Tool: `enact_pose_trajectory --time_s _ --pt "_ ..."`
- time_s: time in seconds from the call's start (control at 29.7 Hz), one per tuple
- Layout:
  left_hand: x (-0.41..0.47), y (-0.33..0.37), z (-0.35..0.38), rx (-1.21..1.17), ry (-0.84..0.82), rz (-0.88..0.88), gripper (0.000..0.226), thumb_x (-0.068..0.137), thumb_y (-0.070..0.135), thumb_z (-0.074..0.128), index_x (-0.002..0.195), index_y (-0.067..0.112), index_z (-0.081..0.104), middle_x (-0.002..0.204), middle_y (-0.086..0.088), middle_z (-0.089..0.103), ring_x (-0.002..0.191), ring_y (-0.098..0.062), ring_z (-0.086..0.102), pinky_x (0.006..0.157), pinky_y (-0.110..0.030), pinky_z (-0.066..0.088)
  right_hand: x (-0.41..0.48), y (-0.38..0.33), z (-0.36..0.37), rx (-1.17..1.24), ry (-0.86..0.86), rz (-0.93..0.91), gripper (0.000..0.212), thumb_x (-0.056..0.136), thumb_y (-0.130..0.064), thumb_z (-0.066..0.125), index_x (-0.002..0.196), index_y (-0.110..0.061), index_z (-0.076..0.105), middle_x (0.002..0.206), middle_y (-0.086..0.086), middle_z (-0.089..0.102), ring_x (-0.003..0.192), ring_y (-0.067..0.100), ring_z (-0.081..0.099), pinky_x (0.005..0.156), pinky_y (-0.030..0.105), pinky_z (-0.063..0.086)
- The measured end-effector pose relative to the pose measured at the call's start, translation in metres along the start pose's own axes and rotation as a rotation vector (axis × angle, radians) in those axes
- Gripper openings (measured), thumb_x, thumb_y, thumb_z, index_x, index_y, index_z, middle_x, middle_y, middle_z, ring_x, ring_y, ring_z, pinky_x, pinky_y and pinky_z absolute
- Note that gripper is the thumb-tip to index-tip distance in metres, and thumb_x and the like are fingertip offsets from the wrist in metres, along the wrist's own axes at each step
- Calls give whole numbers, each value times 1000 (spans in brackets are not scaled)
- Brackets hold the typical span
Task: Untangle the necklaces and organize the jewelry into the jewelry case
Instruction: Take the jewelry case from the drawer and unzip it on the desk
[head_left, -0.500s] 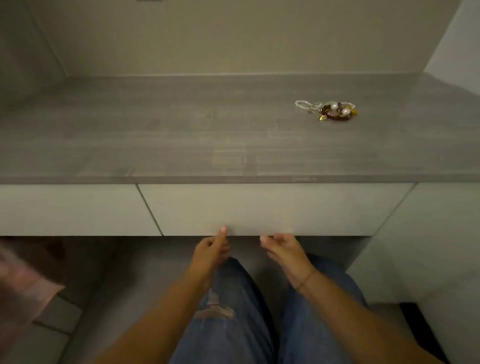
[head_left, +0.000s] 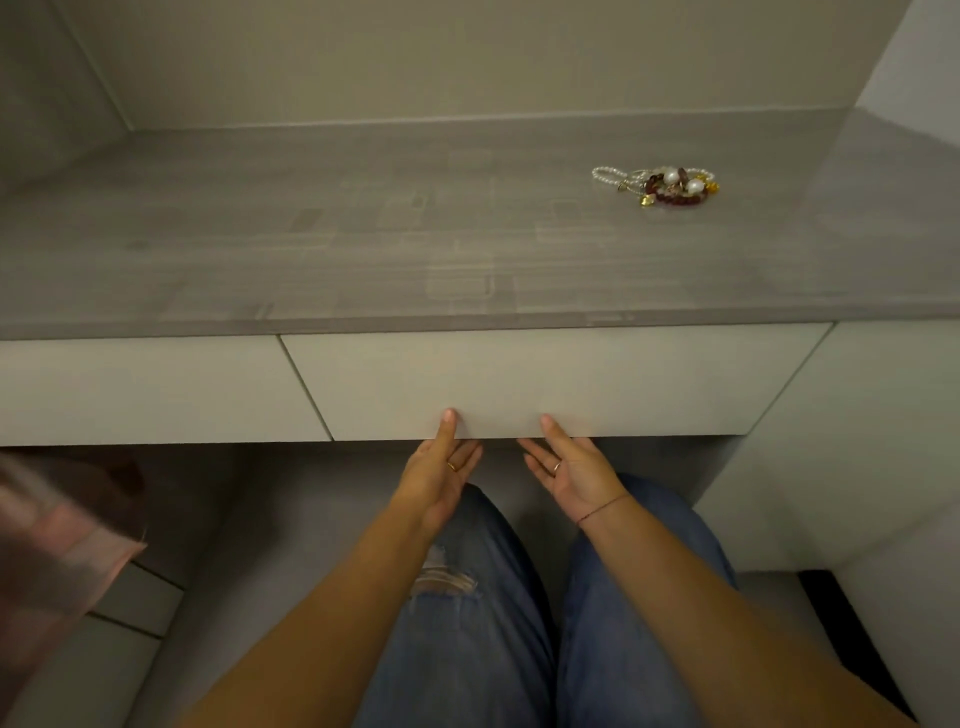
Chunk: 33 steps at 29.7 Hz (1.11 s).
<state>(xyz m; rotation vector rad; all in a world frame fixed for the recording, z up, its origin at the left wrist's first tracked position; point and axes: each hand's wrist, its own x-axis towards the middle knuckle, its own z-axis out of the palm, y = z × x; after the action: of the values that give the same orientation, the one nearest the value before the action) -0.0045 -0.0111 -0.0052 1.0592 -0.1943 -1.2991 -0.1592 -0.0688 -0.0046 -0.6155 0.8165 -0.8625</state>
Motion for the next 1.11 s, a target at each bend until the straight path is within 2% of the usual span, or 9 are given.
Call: enact_pose_trajectory --time_s 0.34,0.47,0.61,0.71,0.81,0.94,1.01,1.08,1.11 --pt "-27 -5 -10 30 -53 1 25 95 29 52 109 10 58 127 -16 60 113 -24 59 97 -32 44 -24 15 -2 -29 51 -62 35 90 -27 59 124 -18 54 114 0 64 96 17 65 79 25 49" --pt "-37 -10 -11 35 -52 28 29 95 31 53 112 8 58 127 -17 60 112 -22 60 92 -30 47 -33 20 0 -17 75 -84 37 91 -27 58 126 -16 53 112 -1 64 92 16 65 77 24 49" --pt "-45 -12 -12 30 -53 41 35 94 32 54 118 6 56 126 -16 61 113 -23 60 95 -31 47 -41 24 2 -18 94 -98 41 91 -27 59 129 -14 52 112 0 64 88 15 66 75 23 49" --pt "-55 -17 -19 64 -53 44 31 94 31 54 110 5 59 120 -15 64 111 -22 62 100 -33 45 -54 29 0 -45 91 -117 33 92 -26 57 124 -17 54 108 -3 64 86 14 65 73 22 49" --pt "-72 -25 -33 101 -39 22 41 93 32 54 116 -2 58 112 -15 67 101 -20 67 92 -29 51 -78 39 -9 -110 80 -136 26 93 -28 55 117 -19 58 104 -2 67 86 15 66 74 24 49" --pt "-106 -23 -39 402 -82 -83 54 85 54 51 103 4 62 106 -14 70 99 -21 69 83 -29 55 -110 42 -6 -386 94 -15 43 94 -49 42 112 -12 58 100 9 69 84 20 68 72 29 53" --pt "-126 -12 -33 599 -89 -83 51 91 51 47 98 3 64 98 -15 72 91 -25 70 76 -30 58 -124 36 3 -594 97 57 48 95 -54 36 99 -12 57 96 11 69 78 22 67 68 30 53" --pt "-145 4 -25 760 -129 72 44 93 43 50 90 2 66 85 -13 72 79 -24 69 67 -26 58 -136 25 12 -758 68 -78 43 93 -51 41 89 -13 59 91 11 69 70 17 65 61 26 52" --pt "-154 14 -22 855 -155 231 38 91 40 53 85 5 67 79 -9 72 75 -18 68 66 -23 55 -142 17 17 -800 38 -211 37 90 -48 47 85 -14 60 87 9 69 66 13 64 60 24 50"
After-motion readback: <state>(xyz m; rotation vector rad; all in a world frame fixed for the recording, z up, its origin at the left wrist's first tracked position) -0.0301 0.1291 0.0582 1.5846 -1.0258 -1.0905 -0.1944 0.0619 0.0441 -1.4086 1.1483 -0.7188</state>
